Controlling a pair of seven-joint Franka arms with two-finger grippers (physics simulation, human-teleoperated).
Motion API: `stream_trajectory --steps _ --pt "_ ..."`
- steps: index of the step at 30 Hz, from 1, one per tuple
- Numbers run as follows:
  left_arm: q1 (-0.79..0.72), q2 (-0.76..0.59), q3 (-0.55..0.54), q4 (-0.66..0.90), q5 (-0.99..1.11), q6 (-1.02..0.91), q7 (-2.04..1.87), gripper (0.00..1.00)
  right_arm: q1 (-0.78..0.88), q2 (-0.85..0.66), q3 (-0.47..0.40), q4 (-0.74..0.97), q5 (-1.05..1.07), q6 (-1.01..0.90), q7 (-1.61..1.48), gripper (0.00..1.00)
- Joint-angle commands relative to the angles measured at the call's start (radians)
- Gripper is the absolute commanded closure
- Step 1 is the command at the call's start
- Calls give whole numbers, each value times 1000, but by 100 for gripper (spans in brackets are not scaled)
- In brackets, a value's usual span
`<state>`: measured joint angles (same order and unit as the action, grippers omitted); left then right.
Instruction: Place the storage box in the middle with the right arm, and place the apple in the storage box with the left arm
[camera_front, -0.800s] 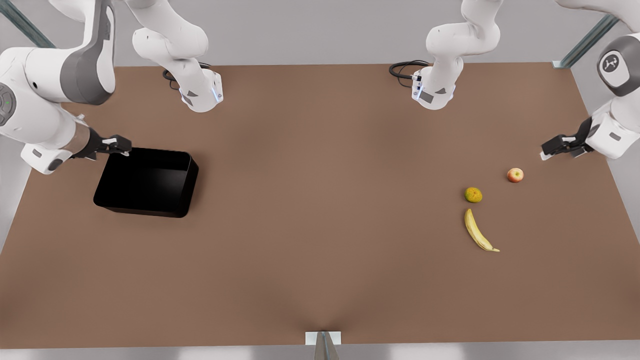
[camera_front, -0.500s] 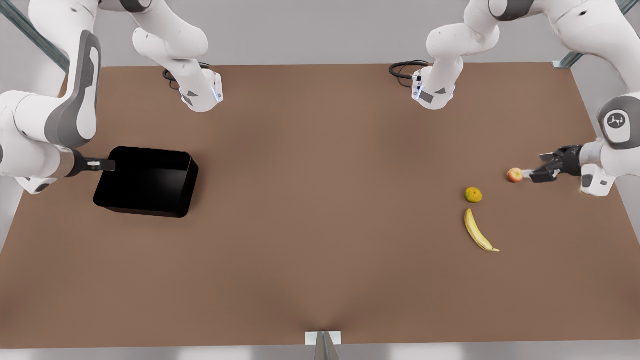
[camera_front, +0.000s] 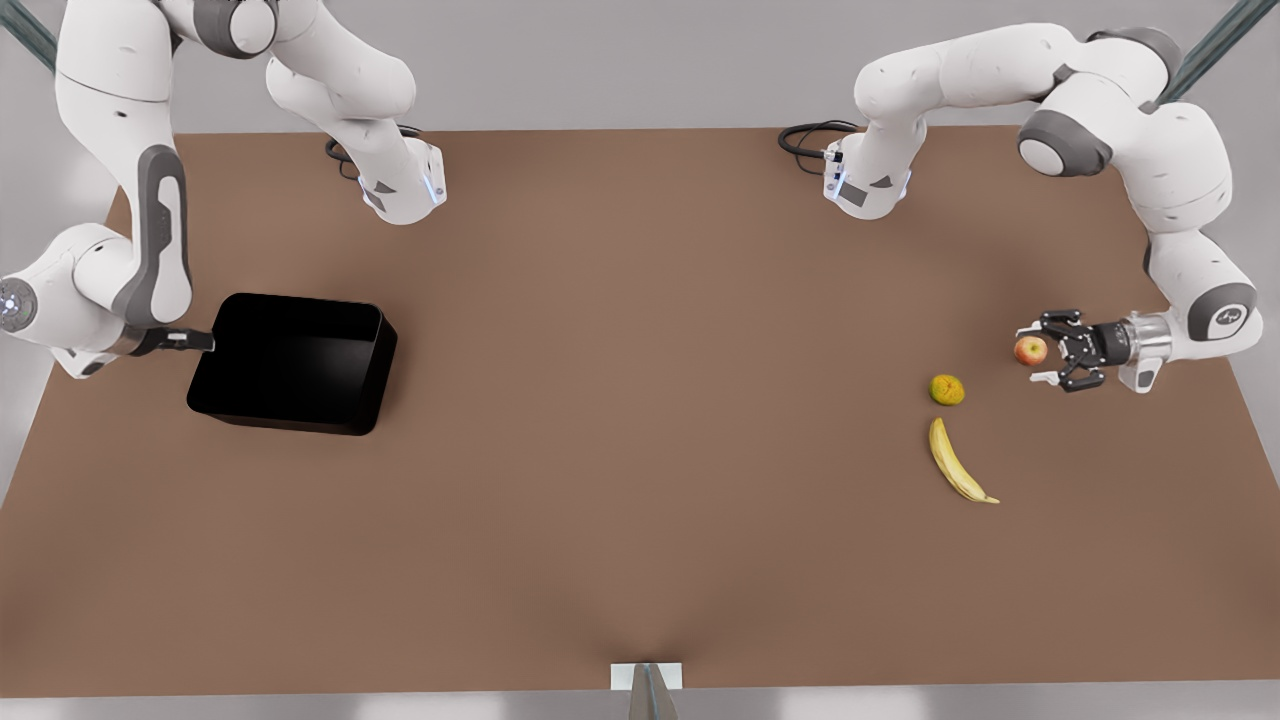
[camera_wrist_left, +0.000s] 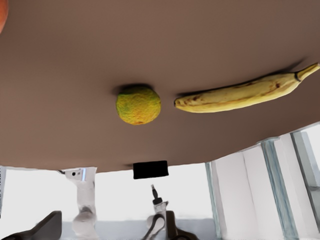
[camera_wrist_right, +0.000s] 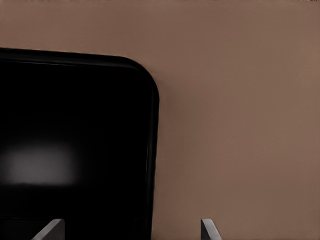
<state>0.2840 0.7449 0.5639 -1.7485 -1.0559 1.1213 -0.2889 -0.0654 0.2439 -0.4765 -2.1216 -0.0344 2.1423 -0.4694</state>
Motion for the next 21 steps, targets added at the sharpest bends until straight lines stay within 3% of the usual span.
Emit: stream_trajectory --steps 1,6,11,13,14,15,17,21 --pt "0 2 1 0 -35 -9 1 0 -1 3 -4 0 1 4 0 0" --pt "6 71 56 15 -18 -11 -1 0 -1 78 -4 2 39 27 -2 0" --pt "64 162 60 127 -35 -5 1 0 1 146 -2 -1 50 24 -2 3" --pt "66 162 60 119 -26 -17 4 0 1 153 -1 2 48 14 -2 16" --pt "66 162 60 118 -13 -46 5 0 1 153 2 2 48 10 -5 38" --pt "66 162 62 118 5 -51 8 0 1 153 2 3 48 10 -23 50" --pt "64 191 64 124 24 -18 48 0 1 155 2 3 47 10 -37 60" --pt "60 198 83 123 77 12 51 0 1 167 4 6 45 10 -37 67"
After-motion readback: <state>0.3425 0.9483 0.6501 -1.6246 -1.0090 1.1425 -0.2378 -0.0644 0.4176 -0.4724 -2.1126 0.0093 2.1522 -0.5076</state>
